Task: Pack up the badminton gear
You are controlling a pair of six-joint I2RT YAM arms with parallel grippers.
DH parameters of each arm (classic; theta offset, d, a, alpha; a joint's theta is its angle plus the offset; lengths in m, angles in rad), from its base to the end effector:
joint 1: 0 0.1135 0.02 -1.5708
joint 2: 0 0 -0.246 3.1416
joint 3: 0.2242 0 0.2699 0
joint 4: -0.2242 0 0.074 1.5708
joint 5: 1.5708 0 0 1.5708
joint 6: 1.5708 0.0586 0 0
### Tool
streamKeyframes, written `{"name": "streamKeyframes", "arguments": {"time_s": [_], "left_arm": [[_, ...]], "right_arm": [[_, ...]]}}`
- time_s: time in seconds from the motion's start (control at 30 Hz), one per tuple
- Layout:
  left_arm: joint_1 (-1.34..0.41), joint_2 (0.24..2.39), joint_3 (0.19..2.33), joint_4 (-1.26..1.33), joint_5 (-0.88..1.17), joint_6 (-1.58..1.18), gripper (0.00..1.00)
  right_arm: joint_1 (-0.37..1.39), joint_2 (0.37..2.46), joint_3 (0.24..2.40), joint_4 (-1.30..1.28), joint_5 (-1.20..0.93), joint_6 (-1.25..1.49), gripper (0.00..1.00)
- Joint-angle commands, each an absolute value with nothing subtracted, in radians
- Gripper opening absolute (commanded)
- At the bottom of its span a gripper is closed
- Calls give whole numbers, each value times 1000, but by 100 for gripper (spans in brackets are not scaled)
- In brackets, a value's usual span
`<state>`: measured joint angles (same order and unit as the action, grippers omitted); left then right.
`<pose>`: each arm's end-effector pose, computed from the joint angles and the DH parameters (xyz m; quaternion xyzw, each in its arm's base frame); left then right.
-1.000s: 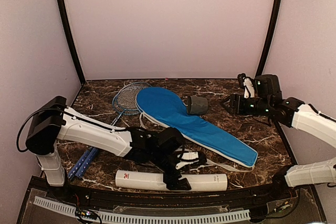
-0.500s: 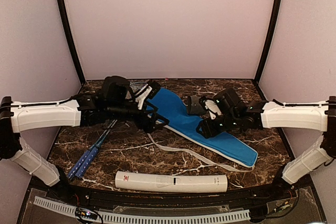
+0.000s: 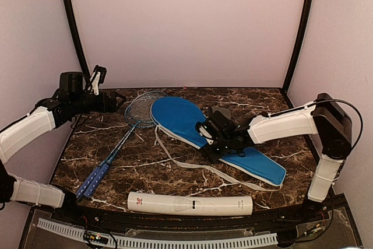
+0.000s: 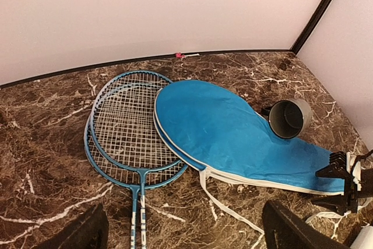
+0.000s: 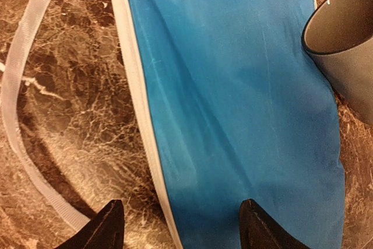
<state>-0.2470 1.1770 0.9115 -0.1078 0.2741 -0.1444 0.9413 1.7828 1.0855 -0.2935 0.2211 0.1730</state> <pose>0.3032 -0.0928 0.2820 0.1189 0.8133 -0.2193 0.5257 0.2364 0.3028 0.1213 -0.3277 0.8948 0.0605 0.2971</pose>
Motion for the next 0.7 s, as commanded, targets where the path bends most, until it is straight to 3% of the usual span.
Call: {"name": "streamKeyframes", "arguments": {"time_s": [0.0,0.1,0.2,0.37,0.47,0.67], "left_arm": [[-242,1133,892,-142,258,-116,94],[-241,1120,883,-133,268,-117,94],[-242,1118,885,-137,268,-119,94],[-242,1110,879,-134,270,-133,94],[-242,1096,872,-132,259,-133,94],[-242,1074,861,-129,243,-130,94]], "right_arm": [[953,1836,1140,-300,342,144,68],[958,1871,1146,-299,378,133,66],[959,1904,1161,-301,415,130,53],[959,1910,1205,-307,427,137,16],[959,1888,1241,-325,395,145,3],[954,1821,1377,-405,290,196,0]]}}
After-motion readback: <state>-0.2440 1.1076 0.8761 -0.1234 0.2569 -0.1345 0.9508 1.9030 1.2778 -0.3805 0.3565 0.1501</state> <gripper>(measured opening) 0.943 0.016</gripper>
